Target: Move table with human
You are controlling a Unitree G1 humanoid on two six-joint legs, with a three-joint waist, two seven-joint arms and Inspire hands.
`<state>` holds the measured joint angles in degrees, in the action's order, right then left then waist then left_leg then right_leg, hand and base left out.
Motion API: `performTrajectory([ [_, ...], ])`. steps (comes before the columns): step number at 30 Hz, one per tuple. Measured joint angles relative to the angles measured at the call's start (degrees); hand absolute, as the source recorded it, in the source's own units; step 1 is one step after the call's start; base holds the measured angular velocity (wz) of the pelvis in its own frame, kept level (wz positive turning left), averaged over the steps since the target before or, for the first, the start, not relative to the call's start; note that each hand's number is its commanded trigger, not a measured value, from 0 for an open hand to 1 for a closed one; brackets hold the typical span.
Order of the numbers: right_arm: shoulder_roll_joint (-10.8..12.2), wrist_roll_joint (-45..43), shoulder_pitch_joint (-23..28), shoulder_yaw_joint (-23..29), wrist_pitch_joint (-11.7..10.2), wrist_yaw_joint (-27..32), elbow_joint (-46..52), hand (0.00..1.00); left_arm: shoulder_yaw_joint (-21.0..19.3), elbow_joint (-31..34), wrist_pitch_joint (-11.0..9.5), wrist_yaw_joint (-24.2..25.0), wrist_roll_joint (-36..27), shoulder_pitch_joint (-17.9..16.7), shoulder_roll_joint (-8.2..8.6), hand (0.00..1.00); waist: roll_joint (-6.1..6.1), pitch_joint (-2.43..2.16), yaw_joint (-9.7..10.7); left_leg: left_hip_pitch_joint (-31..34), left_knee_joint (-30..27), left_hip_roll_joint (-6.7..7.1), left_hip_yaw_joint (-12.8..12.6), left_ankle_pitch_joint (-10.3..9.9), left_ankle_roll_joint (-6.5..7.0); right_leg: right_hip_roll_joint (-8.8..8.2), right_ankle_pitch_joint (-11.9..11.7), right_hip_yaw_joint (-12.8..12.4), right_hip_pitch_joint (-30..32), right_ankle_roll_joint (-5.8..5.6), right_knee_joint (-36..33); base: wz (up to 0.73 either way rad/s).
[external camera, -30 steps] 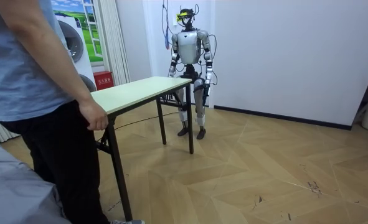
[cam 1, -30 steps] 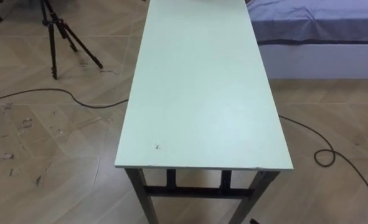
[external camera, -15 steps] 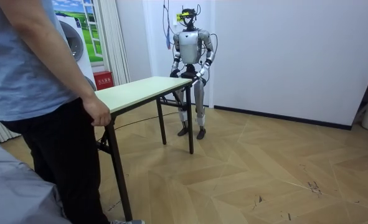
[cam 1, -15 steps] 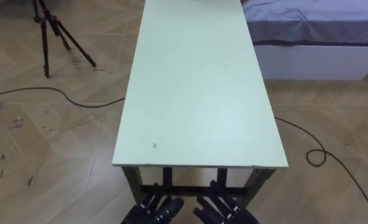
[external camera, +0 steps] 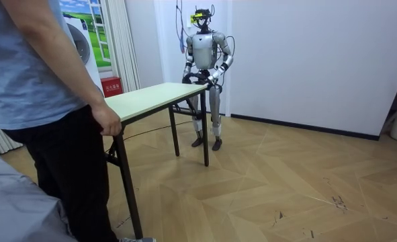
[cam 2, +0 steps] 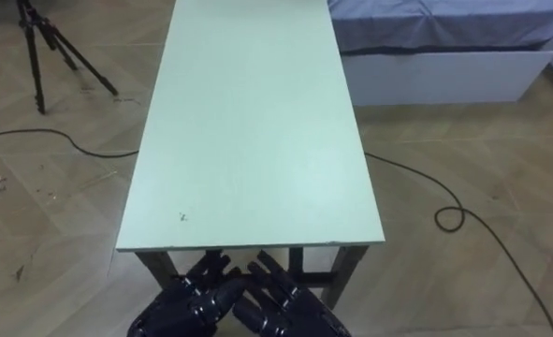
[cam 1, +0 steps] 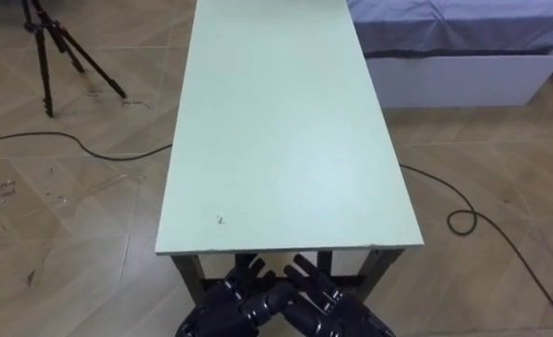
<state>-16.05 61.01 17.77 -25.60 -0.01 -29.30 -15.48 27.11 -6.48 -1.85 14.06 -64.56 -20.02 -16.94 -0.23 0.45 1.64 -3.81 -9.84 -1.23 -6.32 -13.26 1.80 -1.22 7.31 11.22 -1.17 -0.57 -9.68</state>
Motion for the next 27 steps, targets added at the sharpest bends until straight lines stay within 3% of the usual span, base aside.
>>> performTrajectory([
  [5,-0.2,0.1,-1.5,0.1,0.0,0.9,0.6,0.0,0.0,0.0,0.3,-1.0,0.0,1.7,-0.34,0.0,-0.05,0.18,-0.1,0.0,-0.6,0.01,0.0,0.0,0.0,-0.12,0.0,0.0,0.0,0.0,0.0,0.0],
  [9,-0.3,-0.2,-3.5,0.0,0.1,2.7,0.5,0.0,-0.1,0.0,0.8,-3.1,0.0,3.6,-0.32,0.0,-0.15,1.08,-0.4,0.1,-0.9,0.03,0.0,0.0,0.0,-0.11,0.0,-0.2,-0.1,0.01,-0.1,0.0],
  [12,-1.2,-0.3,-4.8,-0.2,0.8,3.8,0.4,0.0,-0.1,-0.2,1.4,-4.5,0.0,4.5,-0.5,0.0,-0.01,1.31,-0.8,0.1,-0.4,0.0,0.0,0.0,0.0,-0.05,-0.1,-0.2,-0.3,0.11,-0.2,0.0],
  [17,-1.6,2.6,-6.5,-0.2,2.6,7.3,0.1,0.0,-2.3,-1.7,4.3,-6.1,-1.3,6.9,-0.28,0.0,0.0,1.37,-2.1,-0.8,-0.6,-0.07,-0.4,0.2,-0.22,0.25,-0.2,-0.4,-0.6,0.38,-0.2,-0.03],
  [23,-1.6,10.5,-7.2,0.1,4.0,10.7,-0.4,0.0,-8.0,-7.0,5.2,-8.7,-10.3,9.7,1.54,0.0,0.09,1.33,-3.4,-1.0,-0.4,-0.34,-0.6,0.2,-0.3,0.25,-0.2,-0.1,-1.0,0.41,-0.1,0.0],
  [27,-1.1,15.5,-8.4,1.4,5.2,12.9,-1.7,0.0,-8.2,-11.0,5.7,-8.9,-14.2,12.0,2.82,0.0,0.11,1.31,-3.5,-1.1,-0.5,-0.25,-0.6,0.2,-0.26,0.15,-0.3,-0.1,-1.0,0.46,-0.1,0.0],
])
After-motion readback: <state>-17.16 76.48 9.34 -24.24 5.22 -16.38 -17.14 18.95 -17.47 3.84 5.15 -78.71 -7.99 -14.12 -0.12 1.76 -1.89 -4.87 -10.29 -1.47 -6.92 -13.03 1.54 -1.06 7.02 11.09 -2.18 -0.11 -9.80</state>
